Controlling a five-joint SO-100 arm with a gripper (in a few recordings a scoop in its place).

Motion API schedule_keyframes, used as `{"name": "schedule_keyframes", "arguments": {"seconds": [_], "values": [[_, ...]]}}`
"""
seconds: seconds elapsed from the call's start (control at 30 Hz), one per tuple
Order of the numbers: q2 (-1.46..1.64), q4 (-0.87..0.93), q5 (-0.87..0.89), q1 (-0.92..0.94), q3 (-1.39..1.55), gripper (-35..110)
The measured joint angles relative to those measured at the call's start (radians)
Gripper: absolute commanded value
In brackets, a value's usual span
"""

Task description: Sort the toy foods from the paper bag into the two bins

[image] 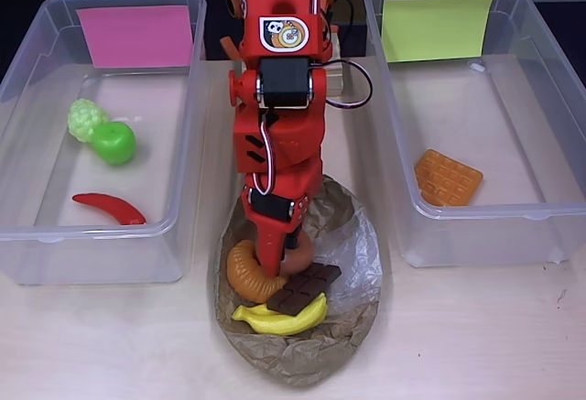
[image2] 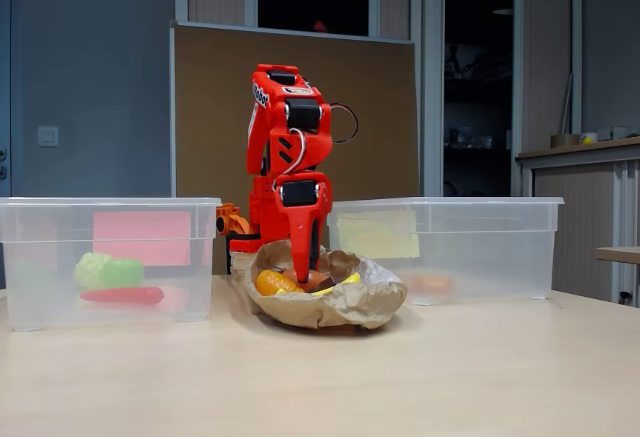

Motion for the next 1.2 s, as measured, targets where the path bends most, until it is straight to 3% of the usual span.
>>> {"name": "schedule_keyframes", "arguments": {"seconds": [0.13,0.4,0.83,1.03,1.2], "values": [[-0.012,-0.002,0.025,-0.002,-0.006,0],[-0.012,0.060,0.081,-0.025,-0.081,0],[0.074,0.390,0.127,-0.083,-0.330,0],[0.224,0.566,0.244,-0.091,-0.408,0],[0.396,0.663,0.454,-0.152,-0.353,0]]}}
